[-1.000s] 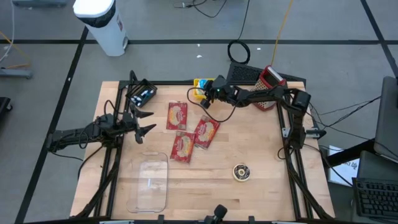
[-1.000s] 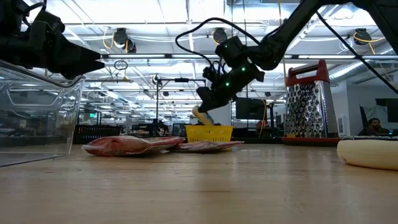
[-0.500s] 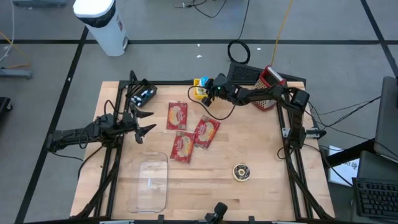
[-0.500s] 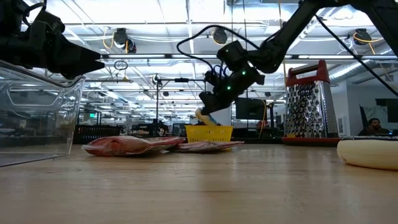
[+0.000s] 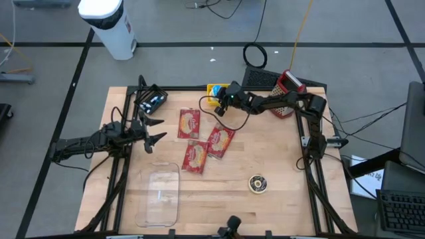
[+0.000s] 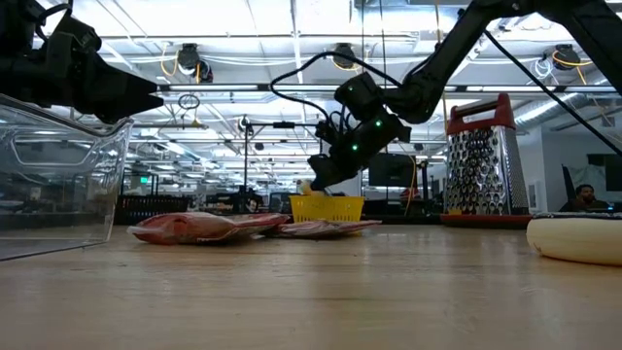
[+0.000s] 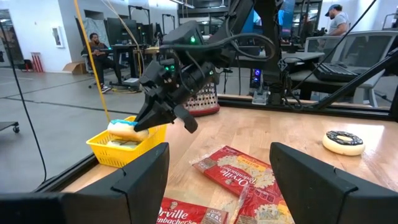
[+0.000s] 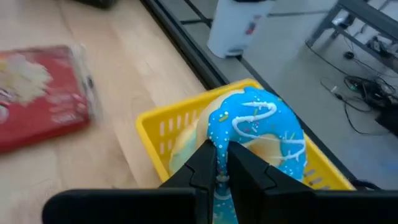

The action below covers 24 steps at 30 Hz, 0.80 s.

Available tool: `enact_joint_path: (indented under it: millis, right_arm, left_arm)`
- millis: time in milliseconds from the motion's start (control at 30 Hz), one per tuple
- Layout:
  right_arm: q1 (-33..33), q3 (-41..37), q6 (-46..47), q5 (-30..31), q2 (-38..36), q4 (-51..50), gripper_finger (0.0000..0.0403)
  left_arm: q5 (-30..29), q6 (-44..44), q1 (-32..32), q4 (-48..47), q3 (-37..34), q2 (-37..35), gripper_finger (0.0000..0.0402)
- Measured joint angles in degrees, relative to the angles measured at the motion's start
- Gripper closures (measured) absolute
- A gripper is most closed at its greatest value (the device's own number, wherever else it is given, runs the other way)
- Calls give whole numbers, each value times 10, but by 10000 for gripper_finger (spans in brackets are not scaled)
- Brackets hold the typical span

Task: Pick & Place Food Item
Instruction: Put the blue donut into the yellow bin, then put the black donut into the yellow bin

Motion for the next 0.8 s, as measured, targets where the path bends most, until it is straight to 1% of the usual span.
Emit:
enact_joint_path:
  millis: [67, 167, 267, 433, 533, 733, 800]
  right_arm:
    - [0, 0, -3, -21, -2, 2, 377]
    - [-1, 0, -4, -29, -1, -9, 363]
    - [-1, 0, -4, -30, -1, -10, 333]
    - [-1, 0, 2, -25, -1, -7, 272]
    - [0, 0, 1, -25, -1, -4, 244]
    - [7, 0, 15, -24, -27, -22, 212]
    - [11, 0, 23, -24, -47, -52, 206]
  left_arm:
    - [0, 0, 0, 0, 0, 0, 121]
    - [0, 0, 0, 0, 0, 0, 121]
    - [0, 0, 0, 0, 0, 0, 121]
    - [0, 0, 0, 0, 0, 0, 121]
    - [0, 0, 0, 0, 0, 0, 121]
    - [0, 0, 0, 0, 0, 0, 121]
    - [0, 0, 0, 0, 0, 0, 121]
